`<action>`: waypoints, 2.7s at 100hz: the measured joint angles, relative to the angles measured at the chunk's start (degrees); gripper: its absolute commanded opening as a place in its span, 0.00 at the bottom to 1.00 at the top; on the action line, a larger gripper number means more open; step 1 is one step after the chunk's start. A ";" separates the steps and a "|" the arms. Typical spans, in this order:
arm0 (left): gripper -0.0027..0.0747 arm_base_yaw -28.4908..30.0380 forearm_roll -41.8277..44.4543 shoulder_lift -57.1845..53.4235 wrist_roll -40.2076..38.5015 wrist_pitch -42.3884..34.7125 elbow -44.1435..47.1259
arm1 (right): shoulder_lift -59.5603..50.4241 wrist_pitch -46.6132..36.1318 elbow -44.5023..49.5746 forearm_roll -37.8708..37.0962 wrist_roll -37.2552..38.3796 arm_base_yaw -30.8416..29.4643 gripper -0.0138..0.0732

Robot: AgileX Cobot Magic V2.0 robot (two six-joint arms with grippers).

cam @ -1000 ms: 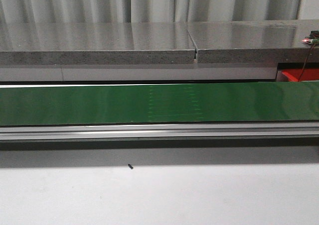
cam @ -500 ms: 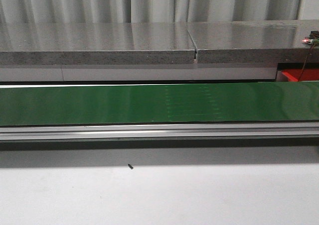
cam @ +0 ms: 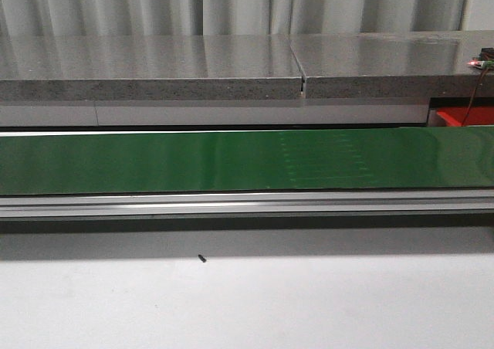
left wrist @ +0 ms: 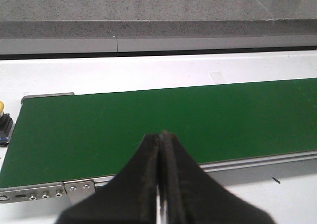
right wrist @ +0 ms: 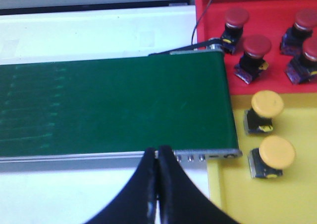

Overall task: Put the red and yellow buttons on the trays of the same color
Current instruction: 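Raise the right gripper away from the red tray, then move the left gripper over the yellow buttons beside the belt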

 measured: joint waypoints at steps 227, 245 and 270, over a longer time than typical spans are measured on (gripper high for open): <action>0.01 8.08 10.06 17.56 -12.76 0.34 -8.60 | -14.80 1.53 9.67 -6.36 -1.23 0.00 0.08; 0.27 14.11 8.88 26.40 -12.86 0.02 -14.00 | -14.80 1.53 9.67 -6.36 -1.23 0.00 0.08; 0.92 19.30 8.34 36.30 -12.86 -0.30 -21.25 | -14.80 1.62 9.67 -6.36 -1.23 0.00 0.08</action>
